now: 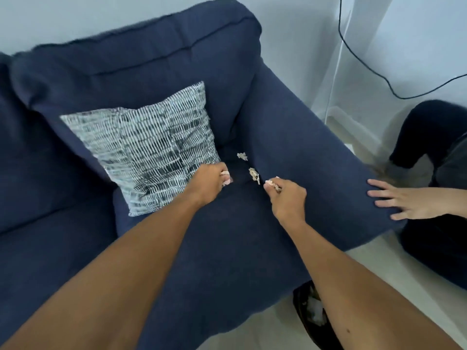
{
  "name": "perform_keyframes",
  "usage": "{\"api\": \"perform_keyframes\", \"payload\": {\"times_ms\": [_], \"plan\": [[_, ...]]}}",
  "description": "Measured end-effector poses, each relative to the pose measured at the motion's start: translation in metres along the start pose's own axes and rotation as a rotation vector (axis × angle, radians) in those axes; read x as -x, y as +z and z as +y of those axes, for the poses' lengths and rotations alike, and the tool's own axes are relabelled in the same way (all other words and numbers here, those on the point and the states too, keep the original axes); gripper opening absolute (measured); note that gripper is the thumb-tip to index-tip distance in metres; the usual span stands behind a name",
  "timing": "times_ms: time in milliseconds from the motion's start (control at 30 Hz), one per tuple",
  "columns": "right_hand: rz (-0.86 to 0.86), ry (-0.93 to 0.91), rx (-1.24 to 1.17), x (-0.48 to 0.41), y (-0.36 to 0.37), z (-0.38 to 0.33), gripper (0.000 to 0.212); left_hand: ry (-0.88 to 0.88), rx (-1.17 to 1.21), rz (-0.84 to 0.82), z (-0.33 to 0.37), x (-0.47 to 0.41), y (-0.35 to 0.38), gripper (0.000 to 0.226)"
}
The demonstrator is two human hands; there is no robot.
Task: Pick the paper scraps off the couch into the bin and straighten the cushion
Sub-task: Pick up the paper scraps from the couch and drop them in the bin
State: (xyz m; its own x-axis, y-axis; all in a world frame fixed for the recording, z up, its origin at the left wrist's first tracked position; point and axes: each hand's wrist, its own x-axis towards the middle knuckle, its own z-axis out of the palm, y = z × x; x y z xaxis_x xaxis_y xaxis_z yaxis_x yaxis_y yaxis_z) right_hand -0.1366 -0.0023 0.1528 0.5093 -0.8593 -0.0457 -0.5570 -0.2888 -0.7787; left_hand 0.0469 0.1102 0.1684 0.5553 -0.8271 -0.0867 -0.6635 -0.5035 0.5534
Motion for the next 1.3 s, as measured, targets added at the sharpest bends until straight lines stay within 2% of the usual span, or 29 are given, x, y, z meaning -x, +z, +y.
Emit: {"api": "perform_keyframes", "payload": {"times_ms": [100,200,333,600,967,1300], "plan": [[-0.074,-0.085,0.005,0.001,-0.014,-0.035,0.013,-0.035,0.007,0.045,0.000,0.023,-0.045,0.010],[-0.121,-0.185,0.029,0.004,-0.023,-0.066,0.023,-0.074,0.031,0.094,-0.003,0.047,-0.083,0.011],[-0.149,-0.271,0.019,0.010,-0.032,-0.107,0.009,-0.139,0.017,0.195,-0.002,0.084,-0.128,0.011],[-0.204,-0.432,0.029,0.028,-0.036,-0.174,0.018,-0.250,0.038,0.351,-0.008,0.153,-0.189,0.011],[-0.244,-0.520,0.050,0.071,-0.032,-0.202,0.015,-0.297,0.040,0.389,-0.029,0.225,-0.206,0.008],[-0.273,-0.497,0.079,0.096,-0.038,-0.162,0.014,-0.301,0.093,0.367,-0.030,0.255,-0.156,0.008]]}}
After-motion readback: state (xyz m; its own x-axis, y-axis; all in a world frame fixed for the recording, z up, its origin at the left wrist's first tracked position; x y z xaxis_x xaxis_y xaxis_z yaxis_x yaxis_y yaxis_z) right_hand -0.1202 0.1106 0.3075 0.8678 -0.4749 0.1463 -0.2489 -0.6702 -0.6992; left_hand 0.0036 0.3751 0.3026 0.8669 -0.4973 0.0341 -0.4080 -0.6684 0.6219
